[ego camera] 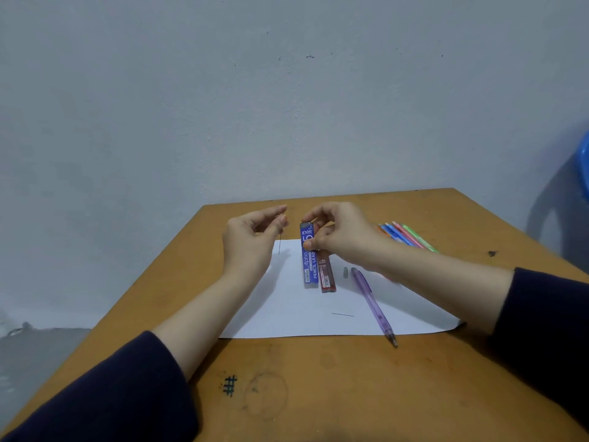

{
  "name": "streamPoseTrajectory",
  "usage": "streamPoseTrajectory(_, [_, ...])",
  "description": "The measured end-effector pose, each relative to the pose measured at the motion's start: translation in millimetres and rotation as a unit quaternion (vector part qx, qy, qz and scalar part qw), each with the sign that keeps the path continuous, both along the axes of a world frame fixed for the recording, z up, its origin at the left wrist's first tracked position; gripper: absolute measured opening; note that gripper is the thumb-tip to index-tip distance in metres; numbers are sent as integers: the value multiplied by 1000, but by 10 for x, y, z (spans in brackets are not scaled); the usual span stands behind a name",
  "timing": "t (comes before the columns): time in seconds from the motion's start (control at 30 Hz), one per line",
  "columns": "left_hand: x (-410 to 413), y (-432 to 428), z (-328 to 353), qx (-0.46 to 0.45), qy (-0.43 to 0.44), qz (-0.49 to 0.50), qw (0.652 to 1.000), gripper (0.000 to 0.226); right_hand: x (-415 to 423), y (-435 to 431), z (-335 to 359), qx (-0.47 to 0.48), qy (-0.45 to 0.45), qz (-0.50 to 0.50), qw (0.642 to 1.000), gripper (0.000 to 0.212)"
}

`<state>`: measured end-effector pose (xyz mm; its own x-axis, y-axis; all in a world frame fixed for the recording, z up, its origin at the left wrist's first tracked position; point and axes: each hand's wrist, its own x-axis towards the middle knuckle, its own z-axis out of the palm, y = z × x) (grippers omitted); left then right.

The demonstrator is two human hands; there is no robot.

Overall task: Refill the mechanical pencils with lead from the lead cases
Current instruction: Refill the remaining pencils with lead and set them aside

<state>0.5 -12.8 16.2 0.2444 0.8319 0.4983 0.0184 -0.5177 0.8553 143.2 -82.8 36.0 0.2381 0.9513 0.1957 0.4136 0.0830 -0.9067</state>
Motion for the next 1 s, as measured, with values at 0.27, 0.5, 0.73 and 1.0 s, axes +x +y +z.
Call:
streamPoseTrajectory(0.27, [-6, 25, 9, 17, 21, 27, 999, 15, -3, 94, -67, -38, -34, 18, 999, 32])
streamPoseTrajectory(0.5, [-11, 23, 6, 41, 28, 51, 997, 12, 12, 136, -49, -120, -293, 41, 948, 28])
streamPoseTrajectory(0.73, [-15, 15, 4, 44, 34, 53, 997, 12, -15, 200, -43, -181, -361, 49, 914, 34])
streamPoseTrajectory(1.0, [-19, 7, 4, 43, 35, 51, 997, 12, 18, 215, -83, -159, -377, 41, 912, 38])
